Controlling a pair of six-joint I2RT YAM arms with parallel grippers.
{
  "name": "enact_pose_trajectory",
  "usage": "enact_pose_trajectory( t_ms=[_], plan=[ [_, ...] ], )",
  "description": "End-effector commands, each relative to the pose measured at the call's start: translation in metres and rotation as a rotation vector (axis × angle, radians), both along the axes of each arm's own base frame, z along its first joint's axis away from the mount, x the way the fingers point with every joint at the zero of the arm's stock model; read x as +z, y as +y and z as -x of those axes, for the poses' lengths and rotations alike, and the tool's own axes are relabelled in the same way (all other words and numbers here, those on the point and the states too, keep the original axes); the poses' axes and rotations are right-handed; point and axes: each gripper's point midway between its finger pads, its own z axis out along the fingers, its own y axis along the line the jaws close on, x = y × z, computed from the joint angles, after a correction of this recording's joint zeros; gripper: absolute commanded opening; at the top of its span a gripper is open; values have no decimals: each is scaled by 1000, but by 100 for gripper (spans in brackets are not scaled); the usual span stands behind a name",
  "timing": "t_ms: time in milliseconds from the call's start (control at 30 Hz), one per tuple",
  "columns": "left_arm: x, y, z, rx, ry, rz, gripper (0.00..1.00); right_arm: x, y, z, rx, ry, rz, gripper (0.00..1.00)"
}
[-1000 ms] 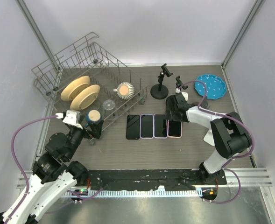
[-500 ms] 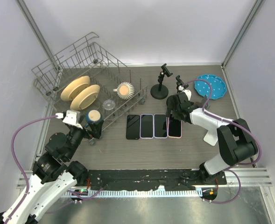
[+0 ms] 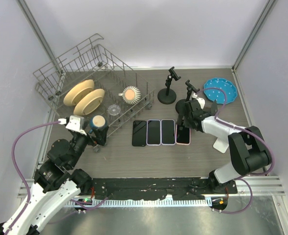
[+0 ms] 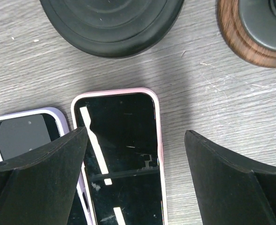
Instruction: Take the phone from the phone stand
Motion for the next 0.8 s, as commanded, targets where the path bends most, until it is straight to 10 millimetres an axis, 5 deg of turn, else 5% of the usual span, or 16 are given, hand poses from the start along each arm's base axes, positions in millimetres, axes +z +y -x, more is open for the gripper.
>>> enact_pose_trajectory(
  t_ms=[0, 533, 767],
  plan=[
    [10, -2, -2, -11, -41, 8, 98, -4, 10, -7, 5, -22, -73, 90],
    [11, -1, -2, -8, -45, 10, 98, 1, 50, -13, 174, -27, -216, 89],
    [11, -1, -1, -8, -45, 9, 98, 12, 34, -14, 132, -62, -146, 90]
  ],
)
